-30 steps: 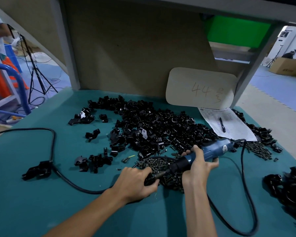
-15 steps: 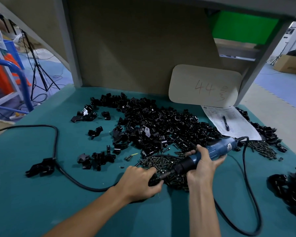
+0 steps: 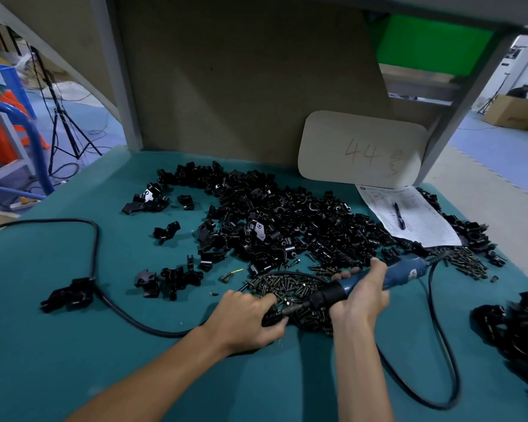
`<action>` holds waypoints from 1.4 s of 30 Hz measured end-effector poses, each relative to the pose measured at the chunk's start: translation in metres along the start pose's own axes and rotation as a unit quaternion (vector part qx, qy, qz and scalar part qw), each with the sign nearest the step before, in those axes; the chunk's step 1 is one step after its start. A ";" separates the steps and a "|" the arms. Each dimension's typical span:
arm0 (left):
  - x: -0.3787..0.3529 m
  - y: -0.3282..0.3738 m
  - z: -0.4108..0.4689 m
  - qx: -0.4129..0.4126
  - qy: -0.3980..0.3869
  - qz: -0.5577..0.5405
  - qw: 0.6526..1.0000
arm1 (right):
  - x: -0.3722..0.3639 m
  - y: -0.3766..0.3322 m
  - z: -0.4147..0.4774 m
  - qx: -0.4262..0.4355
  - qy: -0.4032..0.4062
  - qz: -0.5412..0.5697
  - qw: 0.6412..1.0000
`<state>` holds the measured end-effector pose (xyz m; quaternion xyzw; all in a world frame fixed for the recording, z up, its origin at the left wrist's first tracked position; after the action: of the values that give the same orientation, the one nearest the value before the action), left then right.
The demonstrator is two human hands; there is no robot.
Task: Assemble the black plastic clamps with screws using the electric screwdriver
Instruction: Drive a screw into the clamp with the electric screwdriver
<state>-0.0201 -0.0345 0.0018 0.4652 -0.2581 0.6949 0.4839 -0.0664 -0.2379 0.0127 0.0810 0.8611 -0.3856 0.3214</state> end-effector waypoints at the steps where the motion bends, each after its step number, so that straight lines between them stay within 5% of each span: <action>1: -0.001 0.000 0.000 0.000 -0.001 -0.001 1.000 | -0.001 0.000 0.000 -0.001 0.002 -0.002 1.000; 33: 0.000 0.000 -0.002 0.017 0.007 -0.020 1.000 | -0.006 -0.005 -0.002 0.044 -0.013 0.012 0.999; 36: 0.000 0.000 -0.004 0.035 0.006 -0.021 0.999 | -0.001 -0.033 0.006 0.047 -0.017 -0.058 0.997; 39: 0.002 -0.002 -0.004 0.050 0.018 -0.057 0.997 | 0.015 -0.069 0.014 0.098 -0.011 -0.325 0.941; 42: 0.003 -0.001 -0.002 0.050 0.019 -0.090 0.995 | 0.033 -0.089 0.013 0.196 0.031 -0.568 0.799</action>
<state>-0.0200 -0.0312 0.0034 0.4965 -0.1711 0.6694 0.5254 -0.1206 -0.3124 0.0404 -0.3493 0.6682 -0.6569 -0.0043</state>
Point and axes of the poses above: each hand's wrist, its own z-axis towards the middle knuckle, its own x-axis out of the back of the hand, y = z × x, the point moved 6 cm from there along z, towards the middle knuckle, and after that the axes turned 12 degrees about -x, right-handed, at the moved point
